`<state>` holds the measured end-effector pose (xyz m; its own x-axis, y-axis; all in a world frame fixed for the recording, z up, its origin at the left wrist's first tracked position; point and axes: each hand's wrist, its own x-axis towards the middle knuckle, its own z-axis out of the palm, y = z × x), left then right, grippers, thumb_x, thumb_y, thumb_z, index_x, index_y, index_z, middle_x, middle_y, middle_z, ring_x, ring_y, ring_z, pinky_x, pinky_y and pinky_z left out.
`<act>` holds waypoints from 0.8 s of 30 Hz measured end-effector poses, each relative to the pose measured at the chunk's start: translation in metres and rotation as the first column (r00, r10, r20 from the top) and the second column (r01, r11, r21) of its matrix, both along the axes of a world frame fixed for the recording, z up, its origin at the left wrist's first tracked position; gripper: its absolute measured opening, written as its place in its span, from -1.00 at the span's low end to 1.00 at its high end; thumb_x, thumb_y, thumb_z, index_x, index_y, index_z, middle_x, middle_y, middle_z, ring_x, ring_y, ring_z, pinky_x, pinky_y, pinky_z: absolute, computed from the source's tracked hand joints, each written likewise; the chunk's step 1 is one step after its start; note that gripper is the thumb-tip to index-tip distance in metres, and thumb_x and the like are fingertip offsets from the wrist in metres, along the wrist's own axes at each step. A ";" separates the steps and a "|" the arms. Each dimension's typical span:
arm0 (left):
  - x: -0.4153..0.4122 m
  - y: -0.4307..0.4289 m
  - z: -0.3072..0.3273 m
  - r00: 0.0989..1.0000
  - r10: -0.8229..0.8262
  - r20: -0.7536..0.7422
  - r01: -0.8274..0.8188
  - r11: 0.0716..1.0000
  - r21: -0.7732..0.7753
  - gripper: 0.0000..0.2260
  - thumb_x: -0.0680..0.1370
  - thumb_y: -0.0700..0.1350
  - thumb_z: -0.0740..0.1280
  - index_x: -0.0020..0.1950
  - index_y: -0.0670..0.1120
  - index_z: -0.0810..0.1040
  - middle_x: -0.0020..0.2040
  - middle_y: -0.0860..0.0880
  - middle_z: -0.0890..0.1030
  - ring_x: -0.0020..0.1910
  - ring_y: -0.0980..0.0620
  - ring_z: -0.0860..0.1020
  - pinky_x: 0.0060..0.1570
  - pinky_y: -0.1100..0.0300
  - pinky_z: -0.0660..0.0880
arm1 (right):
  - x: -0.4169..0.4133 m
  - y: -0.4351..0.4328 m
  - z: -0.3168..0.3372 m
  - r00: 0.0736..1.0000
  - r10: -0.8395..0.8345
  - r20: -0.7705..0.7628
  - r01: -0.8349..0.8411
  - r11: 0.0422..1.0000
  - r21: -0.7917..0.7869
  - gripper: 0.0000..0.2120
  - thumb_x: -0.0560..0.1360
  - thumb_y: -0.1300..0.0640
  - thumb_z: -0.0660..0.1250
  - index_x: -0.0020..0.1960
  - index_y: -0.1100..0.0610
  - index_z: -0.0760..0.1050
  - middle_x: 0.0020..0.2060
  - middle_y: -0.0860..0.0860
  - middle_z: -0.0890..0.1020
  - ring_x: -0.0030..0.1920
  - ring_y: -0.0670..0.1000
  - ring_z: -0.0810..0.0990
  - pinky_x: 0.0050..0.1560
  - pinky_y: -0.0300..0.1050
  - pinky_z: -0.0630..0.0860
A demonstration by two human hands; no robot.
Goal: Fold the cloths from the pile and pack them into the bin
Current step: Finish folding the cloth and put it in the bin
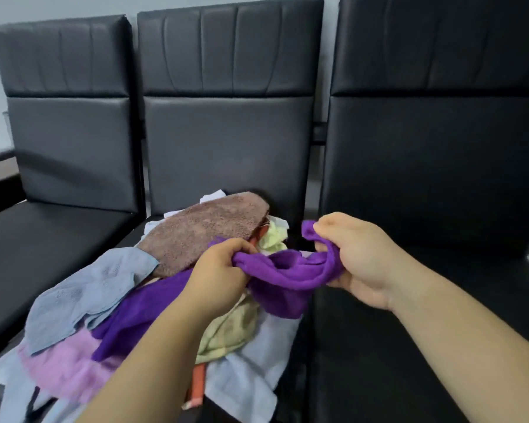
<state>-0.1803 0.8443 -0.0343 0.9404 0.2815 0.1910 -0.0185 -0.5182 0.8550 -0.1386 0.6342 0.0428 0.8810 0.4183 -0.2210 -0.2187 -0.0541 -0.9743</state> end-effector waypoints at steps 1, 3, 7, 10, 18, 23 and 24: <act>-0.001 -0.009 0.005 0.999 -0.050 -0.006 0.050 0.999 -0.001 -0.75 0.42 -0.30 0.36 -0.17 0.06 0.63 -0.28 -0.01 0.65 -0.28 0.09 0.53 -0.13 -0.13 0.61 | 0.000 -0.013 -0.002 0.998 -0.003 0.055 0.008 0.996 -0.084 -0.79 0.71 0.16 0.21 -0.10 0.10 0.46 -0.48 -0.06 0.50 -0.41 -0.03 0.56 -0.17 0.01 0.55; -0.004 -0.037 0.017 0.983 -0.183 -0.017 0.183 0.983 -0.031 -0.84 0.41 -0.26 0.35 -0.17 -0.01 0.61 -0.26 -0.10 0.64 -0.28 0.06 0.52 -0.16 -0.13 0.57 | -0.003 -0.048 -0.005 0.992 -0.023 0.126 0.046 0.982 -0.184 -0.81 0.70 0.15 0.24 -0.09 0.10 0.48 -0.48 -0.07 0.50 -0.41 -0.04 0.55 -0.15 0.02 0.55; -0.009 -0.102 0.020 0.915 -0.367 -0.168 0.351 0.929 -0.117 -0.90 0.47 -0.23 0.43 -0.14 -0.08 0.52 -0.34 0.02 0.52 -0.32 0.09 0.45 -0.31 0.17 0.41 | -0.009 -0.120 -0.020 0.969 -0.078 0.237 0.151 0.939 -0.309 -0.86 0.62 0.12 0.37 -0.12 0.06 0.58 -0.41 -0.04 0.57 -0.31 0.01 0.56 -0.15 0.05 0.50; -0.006 -0.141 0.012 0.824 -0.409 -0.392 0.336 0.910 -0.243 -0.84 0.40 -0.13 0.44 -0.08 -0.05 0.51 -0.31 -0.01 0.53 -0.36 0.04 0.48 -0.43 0.25 0.28 | -0.015 -0.169 -0.044 0.939 -0.165 0.301 0.279 0.877 -0.390 -0.88 0.53 0.11 0.47 -0.19 0.06 0.62 -0.36 -0.05 0.63 -0.26 0.00 0.53 -0.16 -0.01 0.42; 0.017 -0.180 -0.021 0.785 -0.219 -0.580 0.155 0.975 -0.159 -0.98 0.59 -0.23 0.35 -0.03 -0.13 0.54 -0.28 -0.11 0.49 -0.54 0.13 0.50 -0.57 0.32 0.19 | 0.008 -0.234 -0.092 0.929 -0.097 0.356 0.343 0.587 -0.734 -0.91 0.52 0.05 0.46 -0.07 -0.01 0.55 -0.20 -0.05 0.65 -0.14 0.04 0.61 -0.17 -0.06 0.46; 0.024 -0.178 -0.026 0.830 -0.182 -0.527 0.092 0.977 -0.192 -0.86 0.64 -0.17 0.32 0.19 -0.05 0.49 -0.27 -0.09 0.49 -0.59 0.11 0.40 -0.46 0.27 0.25 | 0.013 -0.243 -0.094 0.936 0.088 0.340 0.288 0.358 -0.888 -0.68 0.55 0.06 0.34 0.30 -0.05 0.45 0.15 -0.03 0.57 0.14 0.09 0.56 0.08 0.00 0.53; 0.024 -0.177 -0.025 0.819 -0.193 -0.540 0.103 0.976 -0.193 -0.91 0.65 -0.15 0.30 0.15 -0.05 0.51 -0.28 -0.06 0.46 -0.60 0.11 0.36 -0.43 0.27 0.25 | 0.012 -0.241 -0.094 0.919 0.133 0.370 0.320 0.293 -0.901 -0.61 0.55 0.03 0.33 0.36 -0.05 0.42 0.24 0.00 0.53 0.22 0.12 0.52 0.13 0.02 0.53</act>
<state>-0.1564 0.6669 -0.0596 0.9072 0.1128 -0.4053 0.4138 -0.4140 0.8108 -0.1266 0.3929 -0.0511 0.9944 0.0310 -0.1006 0.0045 -0.9674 -0.2533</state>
